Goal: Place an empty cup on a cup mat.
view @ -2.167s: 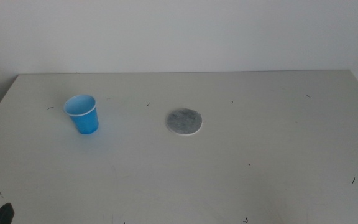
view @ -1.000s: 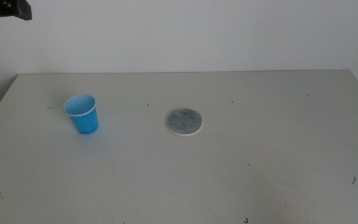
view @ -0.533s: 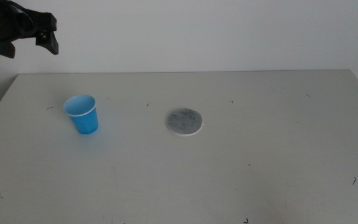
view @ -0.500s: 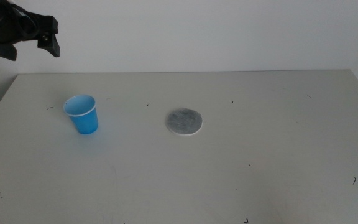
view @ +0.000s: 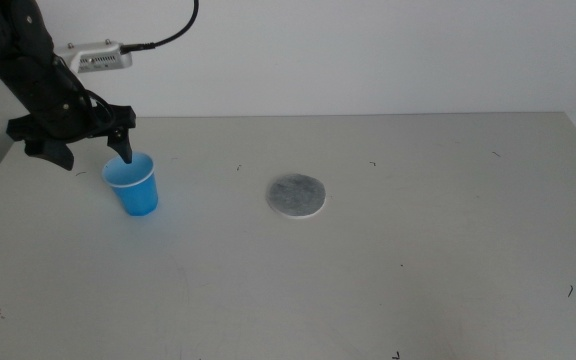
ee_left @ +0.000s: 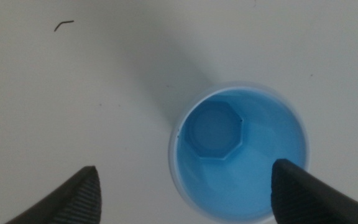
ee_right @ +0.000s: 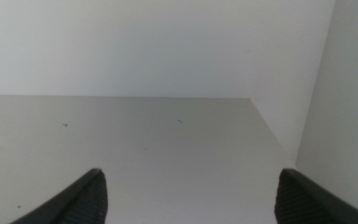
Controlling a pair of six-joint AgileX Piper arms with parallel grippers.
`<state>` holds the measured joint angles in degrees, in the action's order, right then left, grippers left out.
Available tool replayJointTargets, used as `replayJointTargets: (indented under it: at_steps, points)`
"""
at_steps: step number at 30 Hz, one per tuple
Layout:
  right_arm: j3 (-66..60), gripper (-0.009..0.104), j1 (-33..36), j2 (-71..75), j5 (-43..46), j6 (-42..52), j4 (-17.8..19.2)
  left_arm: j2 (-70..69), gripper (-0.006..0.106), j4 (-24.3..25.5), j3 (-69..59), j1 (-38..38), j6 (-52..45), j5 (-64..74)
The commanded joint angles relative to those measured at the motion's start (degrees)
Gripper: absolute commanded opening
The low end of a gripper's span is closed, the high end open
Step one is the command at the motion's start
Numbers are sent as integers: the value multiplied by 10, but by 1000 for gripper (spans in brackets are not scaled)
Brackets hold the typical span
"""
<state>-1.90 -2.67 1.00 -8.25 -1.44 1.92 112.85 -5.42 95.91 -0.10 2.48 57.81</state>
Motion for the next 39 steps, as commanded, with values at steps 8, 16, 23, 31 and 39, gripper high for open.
replayJointTargets:
  at_steps: [8,16,23,31,39]
  points:
    - [7,94,1,11,45,5,5,36,105,-14,20,1,7,-73]
    - [7,94,1,11,45,5,5,48,48,-20,20,1,6,-87]
    - [7,94,1,11,45,5,5,43,0,-32,20,1,17,-72]
    - [7,94,1,11,45,5,5,23,0,-17,83,-42,31,-22]
    - [7,94,1,11,45,5,5,53,0,-12,173,-136,82,18]
